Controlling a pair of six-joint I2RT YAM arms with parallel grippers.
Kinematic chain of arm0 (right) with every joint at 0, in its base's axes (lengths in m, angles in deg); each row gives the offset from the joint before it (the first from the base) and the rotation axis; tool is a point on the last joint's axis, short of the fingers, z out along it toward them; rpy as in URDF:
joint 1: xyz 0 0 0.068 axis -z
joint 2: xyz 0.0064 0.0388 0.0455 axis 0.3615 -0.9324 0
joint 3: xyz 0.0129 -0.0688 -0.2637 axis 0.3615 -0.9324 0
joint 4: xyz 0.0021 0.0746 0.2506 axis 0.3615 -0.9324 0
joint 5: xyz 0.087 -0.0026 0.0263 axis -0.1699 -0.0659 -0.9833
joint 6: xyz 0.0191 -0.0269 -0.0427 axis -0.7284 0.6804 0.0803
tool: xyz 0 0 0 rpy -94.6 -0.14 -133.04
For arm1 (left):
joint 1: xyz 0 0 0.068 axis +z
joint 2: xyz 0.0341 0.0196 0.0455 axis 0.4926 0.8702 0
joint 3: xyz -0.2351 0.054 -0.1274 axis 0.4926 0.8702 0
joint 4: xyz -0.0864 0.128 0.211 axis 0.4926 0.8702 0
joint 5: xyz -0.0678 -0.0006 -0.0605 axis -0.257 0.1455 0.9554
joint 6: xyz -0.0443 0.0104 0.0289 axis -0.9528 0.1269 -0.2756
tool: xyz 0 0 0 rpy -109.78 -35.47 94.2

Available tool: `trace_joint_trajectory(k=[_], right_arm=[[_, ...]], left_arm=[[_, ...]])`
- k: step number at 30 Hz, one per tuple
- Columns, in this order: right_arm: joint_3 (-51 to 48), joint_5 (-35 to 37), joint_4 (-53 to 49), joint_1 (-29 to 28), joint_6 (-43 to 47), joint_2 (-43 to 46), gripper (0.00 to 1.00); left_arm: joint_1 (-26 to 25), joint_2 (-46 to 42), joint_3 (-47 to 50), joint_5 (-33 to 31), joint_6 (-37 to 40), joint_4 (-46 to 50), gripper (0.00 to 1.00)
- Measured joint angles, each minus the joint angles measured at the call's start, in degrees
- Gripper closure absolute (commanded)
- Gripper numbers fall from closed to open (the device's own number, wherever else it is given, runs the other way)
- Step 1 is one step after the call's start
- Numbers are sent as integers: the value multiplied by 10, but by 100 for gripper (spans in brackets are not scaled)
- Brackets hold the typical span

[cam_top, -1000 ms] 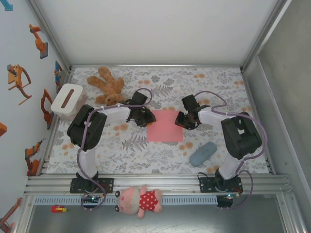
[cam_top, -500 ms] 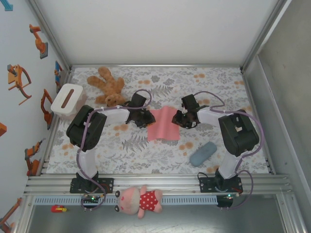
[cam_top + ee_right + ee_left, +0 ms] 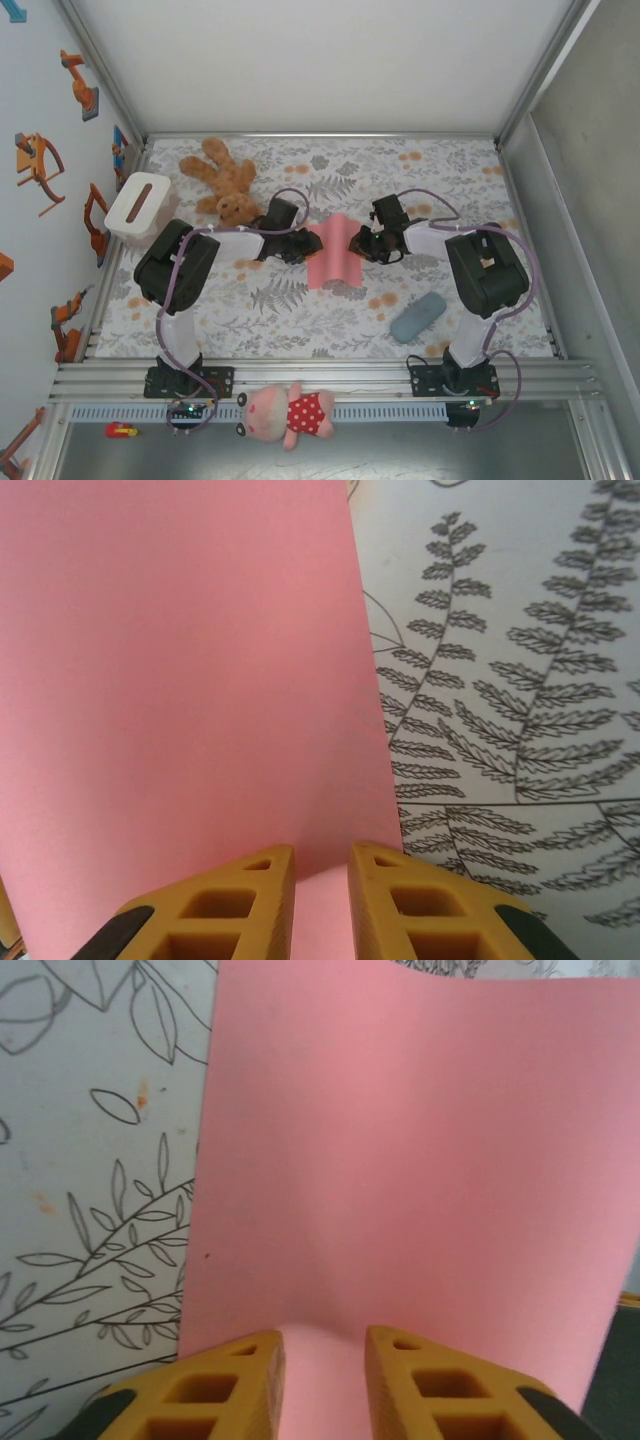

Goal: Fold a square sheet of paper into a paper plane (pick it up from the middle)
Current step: First fold in half a square sheet of paper at the center of the table.

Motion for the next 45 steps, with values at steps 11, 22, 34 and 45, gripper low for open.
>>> trace_joint_trajectory(k=[11,22,34,45], right_arm=[[12,-23,22,0,-7,-21,79],[28,-34,25,0,-6,-35,79],[17,-78,66,-1,-11,-44,79],[13,-112,100,-14,-31,-56,79]], left_arm=[[0,-11,38,18,-25,-101,44],[0,-11,41,36,-17,-140,26],[0,-14,41,44,-11,-148,15],[0,-12,12,34,16,-72,28]])
